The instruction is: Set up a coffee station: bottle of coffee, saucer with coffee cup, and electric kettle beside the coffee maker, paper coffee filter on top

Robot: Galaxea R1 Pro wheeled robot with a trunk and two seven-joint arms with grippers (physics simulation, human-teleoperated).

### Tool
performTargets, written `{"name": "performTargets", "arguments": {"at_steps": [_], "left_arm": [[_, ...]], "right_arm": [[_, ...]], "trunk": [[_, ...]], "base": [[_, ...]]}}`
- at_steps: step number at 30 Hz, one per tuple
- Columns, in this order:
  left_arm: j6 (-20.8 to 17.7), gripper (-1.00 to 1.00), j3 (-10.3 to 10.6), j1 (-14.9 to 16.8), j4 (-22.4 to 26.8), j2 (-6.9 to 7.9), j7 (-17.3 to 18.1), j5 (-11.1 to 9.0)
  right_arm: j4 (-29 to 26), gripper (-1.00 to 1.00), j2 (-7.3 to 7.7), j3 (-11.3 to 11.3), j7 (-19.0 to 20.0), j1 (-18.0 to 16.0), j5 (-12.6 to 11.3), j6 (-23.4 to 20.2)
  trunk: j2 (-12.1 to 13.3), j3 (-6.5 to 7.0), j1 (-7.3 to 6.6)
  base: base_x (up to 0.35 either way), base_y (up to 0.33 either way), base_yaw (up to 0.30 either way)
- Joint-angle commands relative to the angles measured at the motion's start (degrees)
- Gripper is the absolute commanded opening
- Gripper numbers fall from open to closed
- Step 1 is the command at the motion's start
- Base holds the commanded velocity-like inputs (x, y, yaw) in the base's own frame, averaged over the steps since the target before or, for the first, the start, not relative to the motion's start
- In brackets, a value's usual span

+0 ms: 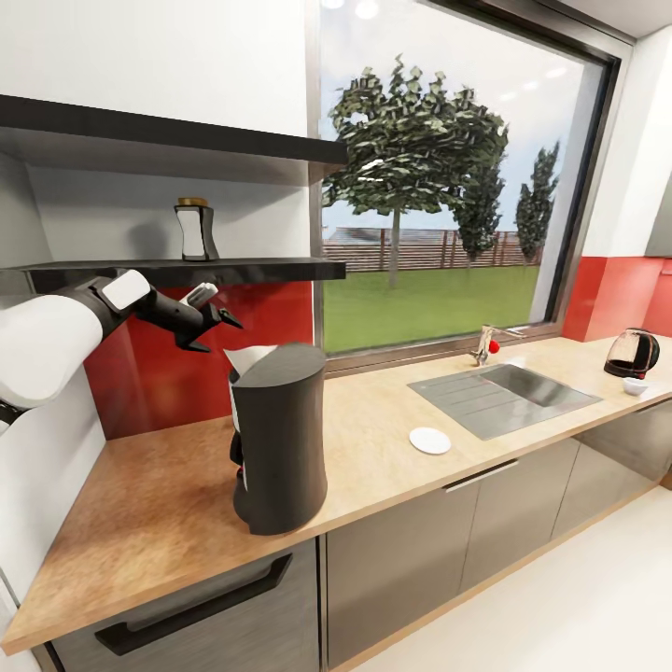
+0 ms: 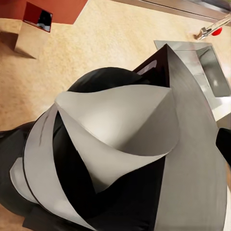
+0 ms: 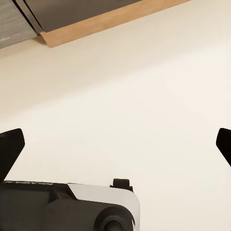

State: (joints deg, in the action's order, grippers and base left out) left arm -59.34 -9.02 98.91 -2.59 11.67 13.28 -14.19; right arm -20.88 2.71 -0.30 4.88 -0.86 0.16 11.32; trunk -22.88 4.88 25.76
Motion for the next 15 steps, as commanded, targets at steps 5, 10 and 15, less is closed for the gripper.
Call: {"name": "performTargets", "arguments": {"at_steps": [5, 10, 15], "left_arm": [[-0.07, 1.0, -0.21, 0.06, -0.14, 0.09, -0.01, -0.03], [-0.07, 1.0, -0.78, 0.06, -0.14, 0.1, -0.01, 0.02], [-0.07, 1.0, -1.31, 0.06, -0.14, 0.17, -0.01, 0.04]], "right_arm": [[0.12, 1.0, 0.01, -0.05, 0.21, -0.02, 0.01, 0.19], [0.06, 1.0, 0.01, -0.05, 0.21, -0.02, 0.01, 0.19], [0.05, 1.0, 0.01, -0.05, 0.21, -0.02, 0.01, 0.19]], "trunk": [[-0.04, -0.03, 0.02], [-0.04, -0.03, 0.02], [-0.04, -0.03, 0.02]], "base": [[0.0, 0.0, 0.0], [0.0, 0.0, 0.0], [0.0, 0.0, 0.0]]}}
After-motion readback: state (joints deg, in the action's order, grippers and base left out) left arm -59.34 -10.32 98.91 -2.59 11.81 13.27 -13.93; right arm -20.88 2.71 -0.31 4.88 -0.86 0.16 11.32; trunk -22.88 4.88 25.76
